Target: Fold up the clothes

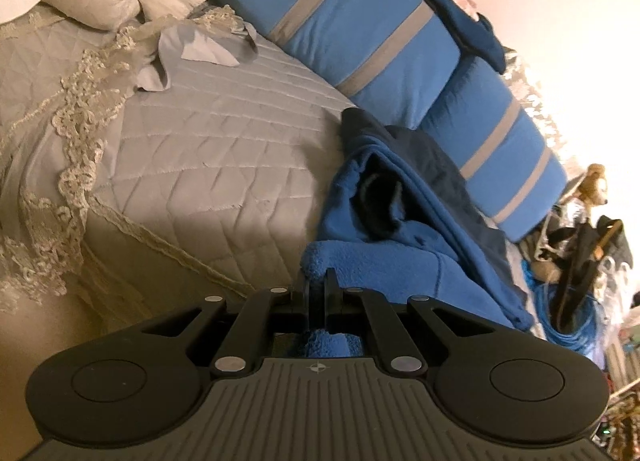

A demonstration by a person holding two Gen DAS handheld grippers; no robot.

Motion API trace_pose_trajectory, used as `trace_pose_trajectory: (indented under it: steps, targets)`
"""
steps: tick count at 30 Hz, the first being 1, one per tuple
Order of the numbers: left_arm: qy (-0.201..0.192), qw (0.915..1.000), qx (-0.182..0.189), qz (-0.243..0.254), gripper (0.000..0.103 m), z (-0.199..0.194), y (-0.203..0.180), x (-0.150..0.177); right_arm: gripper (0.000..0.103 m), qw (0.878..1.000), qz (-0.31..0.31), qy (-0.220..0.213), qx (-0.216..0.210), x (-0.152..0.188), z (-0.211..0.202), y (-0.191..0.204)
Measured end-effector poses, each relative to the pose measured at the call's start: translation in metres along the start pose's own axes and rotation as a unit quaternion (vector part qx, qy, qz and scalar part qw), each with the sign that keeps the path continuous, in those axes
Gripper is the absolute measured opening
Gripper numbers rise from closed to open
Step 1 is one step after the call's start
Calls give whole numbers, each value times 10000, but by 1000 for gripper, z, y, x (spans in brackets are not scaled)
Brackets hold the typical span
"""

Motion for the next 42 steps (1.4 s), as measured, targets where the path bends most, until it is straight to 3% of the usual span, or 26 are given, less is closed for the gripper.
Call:
trace_pose_trajectory:
  steps: [3,7,8,12,21,26,30,33,38,42]
  targets:
    - [55,9991,422,13,7,-7,-5,9,64,9988,316,70,-362,12,1,0]
    - [164,9942,1062,17,7,-17,-16,21,20,9980,331,-72,-526,23,-13,12]
    - [189,9927,1192,14,7,-20,-20,24,15,9979,299,-140,-560,24,-19,17]
    - [43,9864,1643,38,7,-36,-36,20,11,9965,92,-582,-585,9,-47,38]
    - [-408,9715,2303,384,6,-68,-85,9,10,9832,-759,-1549,-600,-65,-96,104]
    - [-874,9628,2431,788,6,-105,-104,2,10,9767,-1060,-1777,-569,-87,-120,129]
    - [-1198,9579,2391,1042,6,-127,-119,-10,10,9678,-1346,-1940,-875,-87,-142,154]
    - [-1174,9586,2331,1138,6,-118,-125,-18,10,9620,-1431,-2118,-961,-96,-149,168]
    - [-1169,9501,2635,1197,7,-102,-136,-29,10,9631,-1412,-2143,-817,-119,-135,175]
    - [-1213,9519,2632,994,7,-89,-134,-42,10,9640,-1289,-2199,-756,-136,-125,174]
Point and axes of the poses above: each gripper's, at about its wrist camera, not at the fingertips, and z roughly the way its jaws point, y to its left, x to its underside, the point moved 9 cm from there along z, roughly the way its jaws point, and after that the axes turned 1 degree about -x, right-handed, at the moved point
